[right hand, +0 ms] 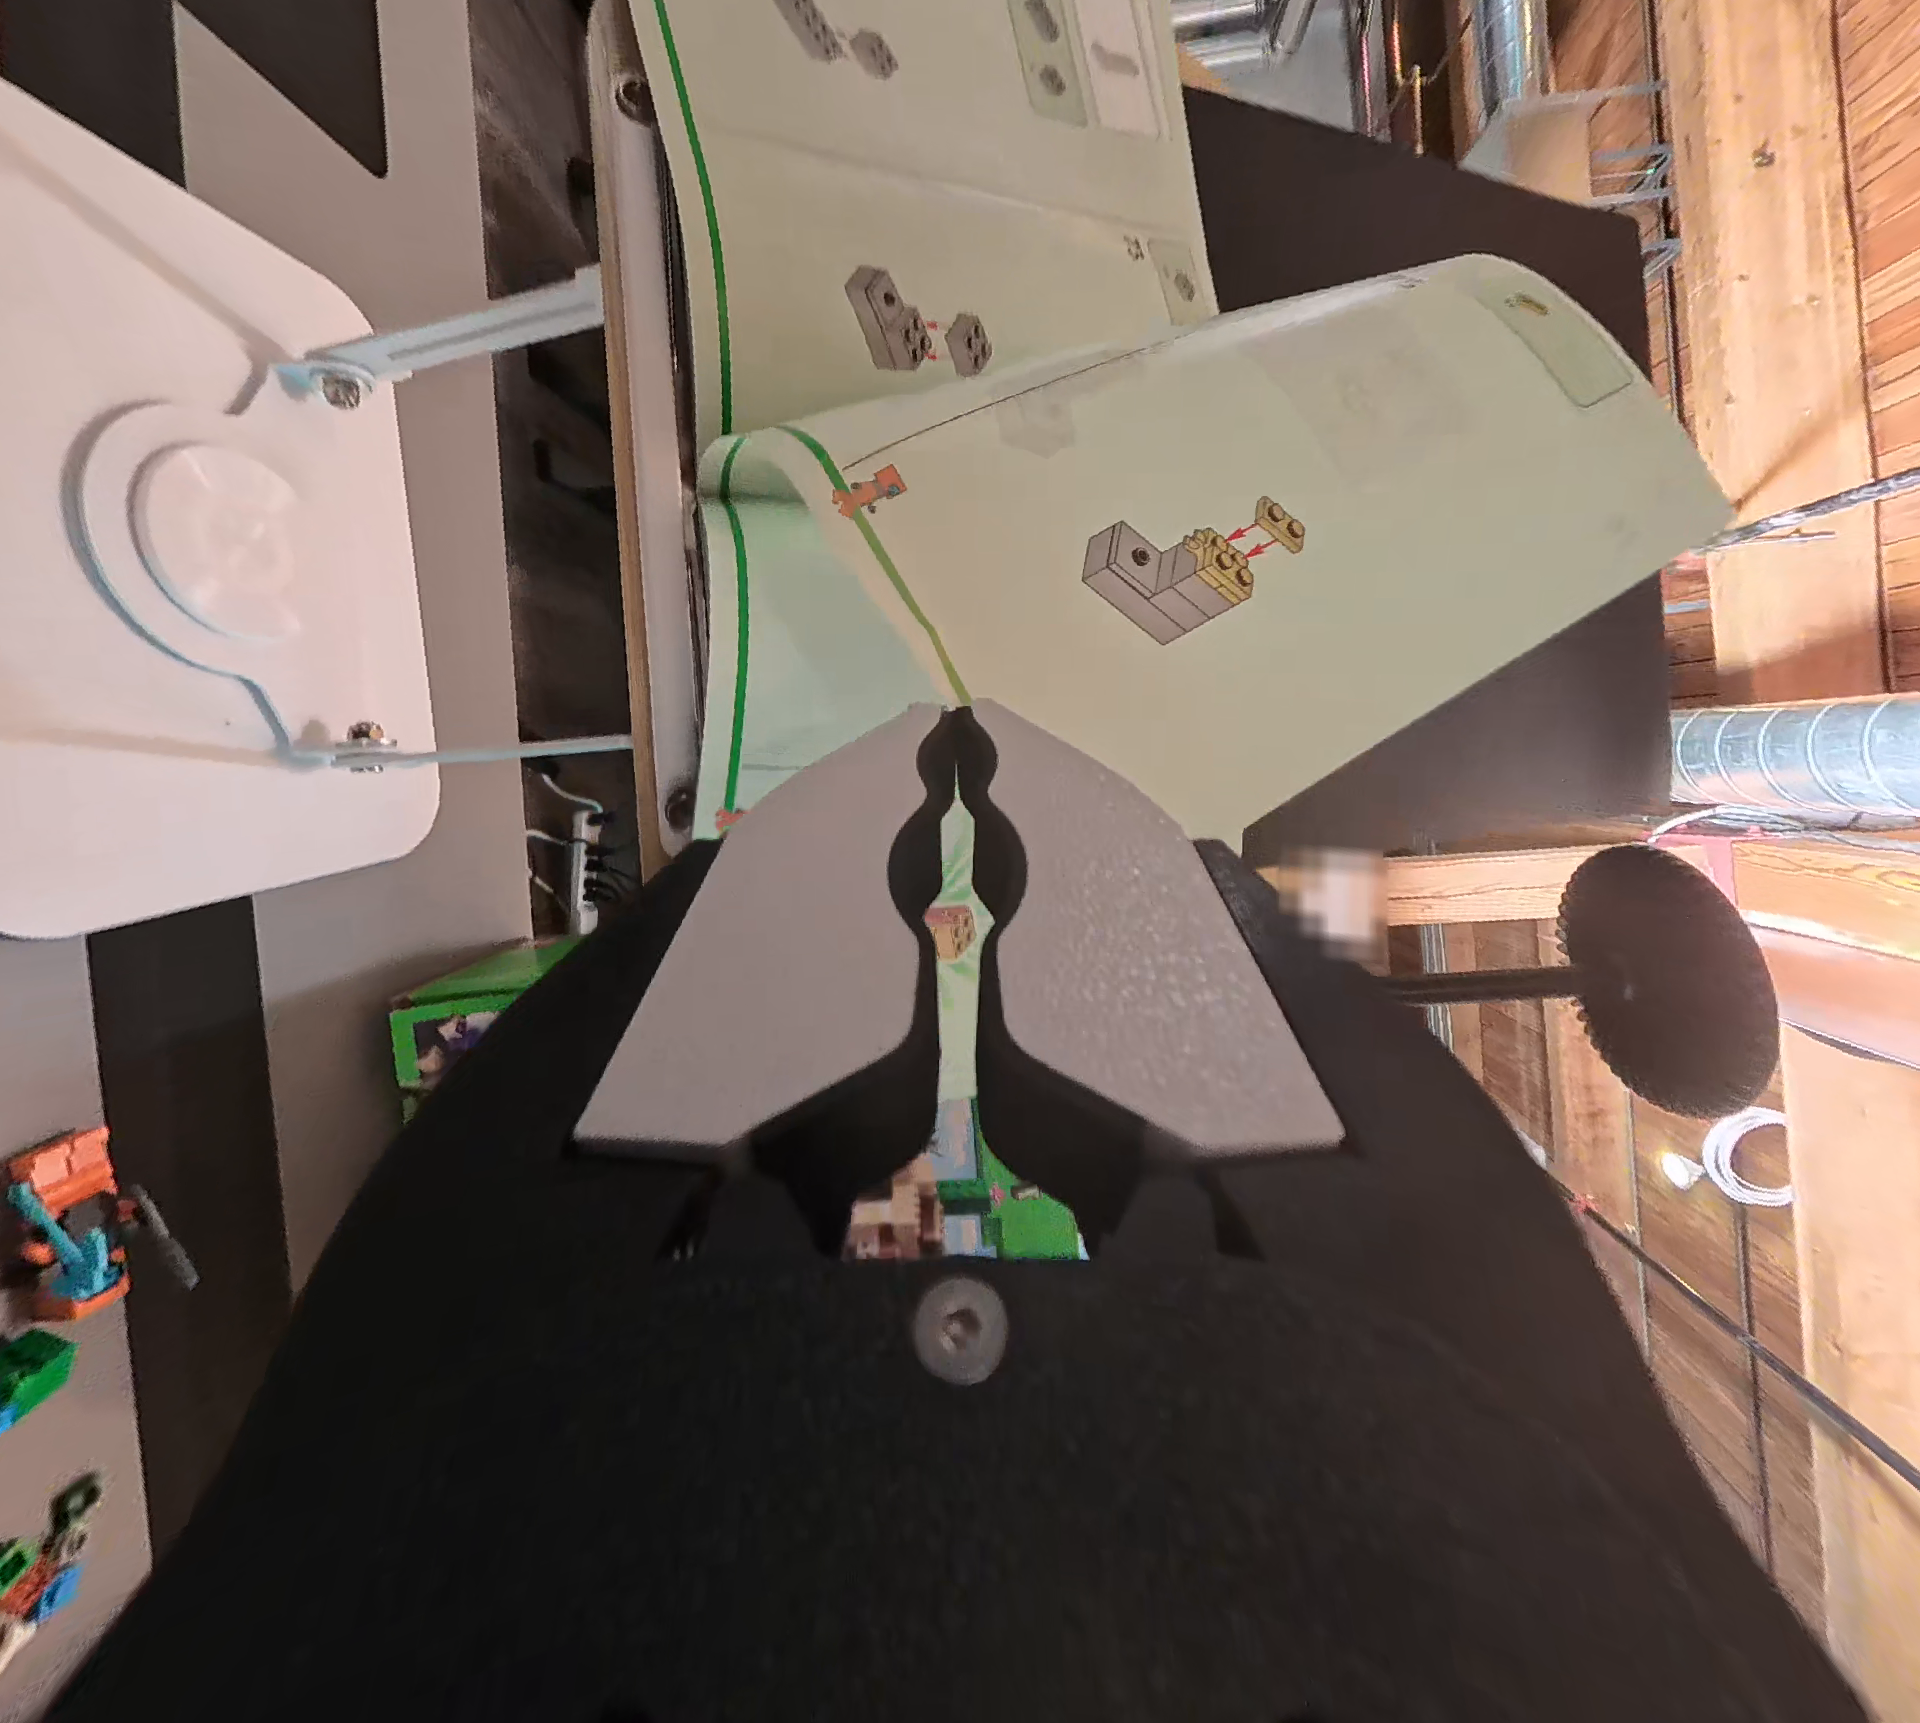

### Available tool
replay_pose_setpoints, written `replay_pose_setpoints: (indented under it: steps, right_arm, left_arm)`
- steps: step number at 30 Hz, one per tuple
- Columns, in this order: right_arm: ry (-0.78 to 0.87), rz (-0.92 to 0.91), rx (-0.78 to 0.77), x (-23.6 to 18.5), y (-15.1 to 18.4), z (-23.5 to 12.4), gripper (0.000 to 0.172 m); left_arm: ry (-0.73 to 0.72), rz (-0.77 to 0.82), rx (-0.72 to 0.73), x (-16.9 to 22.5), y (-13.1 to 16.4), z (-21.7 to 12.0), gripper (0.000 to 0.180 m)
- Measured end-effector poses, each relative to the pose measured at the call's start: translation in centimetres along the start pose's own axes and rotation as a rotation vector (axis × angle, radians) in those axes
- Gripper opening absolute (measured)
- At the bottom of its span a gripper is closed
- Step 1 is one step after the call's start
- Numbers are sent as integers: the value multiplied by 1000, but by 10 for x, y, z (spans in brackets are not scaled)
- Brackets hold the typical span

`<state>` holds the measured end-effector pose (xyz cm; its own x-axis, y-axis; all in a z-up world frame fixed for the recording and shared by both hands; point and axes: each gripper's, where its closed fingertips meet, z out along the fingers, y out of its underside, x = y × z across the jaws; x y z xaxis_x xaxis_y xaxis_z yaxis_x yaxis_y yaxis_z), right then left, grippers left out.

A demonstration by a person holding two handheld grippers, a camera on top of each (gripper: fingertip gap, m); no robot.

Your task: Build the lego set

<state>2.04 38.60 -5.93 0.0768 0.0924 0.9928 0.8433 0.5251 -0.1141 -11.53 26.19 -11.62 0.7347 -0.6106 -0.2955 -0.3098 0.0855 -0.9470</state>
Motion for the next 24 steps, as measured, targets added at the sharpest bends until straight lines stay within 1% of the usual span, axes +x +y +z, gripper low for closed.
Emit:
replay_pose_setpoints:
  steps: [2,4,7,11,13,15,16,18,21,24]
  right_arm:
    - [5,10,16,0,-7,2,0]
    - [9,31,28,1,-13,5,0]
    - [10,71,47,0,-21,9,0]
    - [12,114,70,0,-30,15,0]
    - [13,133,81,0,-35,18,0]
    - [12,160,93,-1,-40,21,0]
    - [11,175,102,-2,-43,23,0]
    - [11,202,121,-3,-52,27,0]
    - [17,241,167,-4,-70,31,0]
    - [1,326,256,-6,-96,23,0]
  left_arm:
    - [4,-12,17,-9,-14,18,18]
    - [-39,27,17,-23,-23,37,23]
    - [-109,119,-21,-42,-25,69,33]
    - [-160,227,-43,-56,-27,107,44]
    - [-183,276,-47,-58,-25,121,50]
    - [-221,319,-49,-63,-24,132,51]
    - [-234,323,-41,-65,-24,136,48]
    - [-251,300,-12,-69,-25,139,34]
    - [-278,239,24,-79,-25,135,16]
    - [-278,142,28,-88,-15,129,10]
